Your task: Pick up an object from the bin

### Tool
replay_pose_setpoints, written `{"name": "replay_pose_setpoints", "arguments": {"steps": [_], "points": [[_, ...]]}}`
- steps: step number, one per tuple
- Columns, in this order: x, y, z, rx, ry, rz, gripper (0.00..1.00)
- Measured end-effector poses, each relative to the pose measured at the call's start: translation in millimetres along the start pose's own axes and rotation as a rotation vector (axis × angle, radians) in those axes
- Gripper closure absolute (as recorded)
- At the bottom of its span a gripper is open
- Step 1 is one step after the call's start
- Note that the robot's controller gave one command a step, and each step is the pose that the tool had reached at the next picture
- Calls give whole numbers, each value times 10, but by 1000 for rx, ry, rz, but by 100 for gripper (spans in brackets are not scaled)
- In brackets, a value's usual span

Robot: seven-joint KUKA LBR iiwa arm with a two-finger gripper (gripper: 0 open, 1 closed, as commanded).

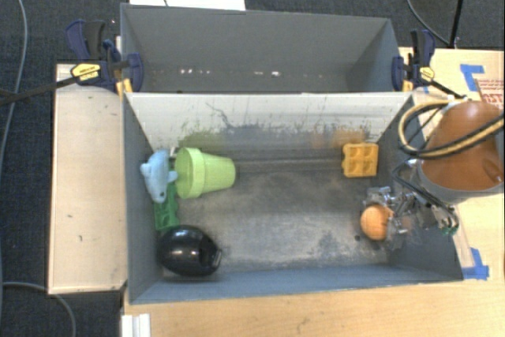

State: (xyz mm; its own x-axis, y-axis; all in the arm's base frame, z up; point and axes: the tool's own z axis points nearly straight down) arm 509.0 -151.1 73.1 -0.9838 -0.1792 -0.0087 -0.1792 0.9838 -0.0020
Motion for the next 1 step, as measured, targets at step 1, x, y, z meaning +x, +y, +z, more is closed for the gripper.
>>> {"name": "replay_pose_setpoints", "arguments": {"steps": [1], "points": [[-4, -1, -74, 0, -1, -1, 100]]}}
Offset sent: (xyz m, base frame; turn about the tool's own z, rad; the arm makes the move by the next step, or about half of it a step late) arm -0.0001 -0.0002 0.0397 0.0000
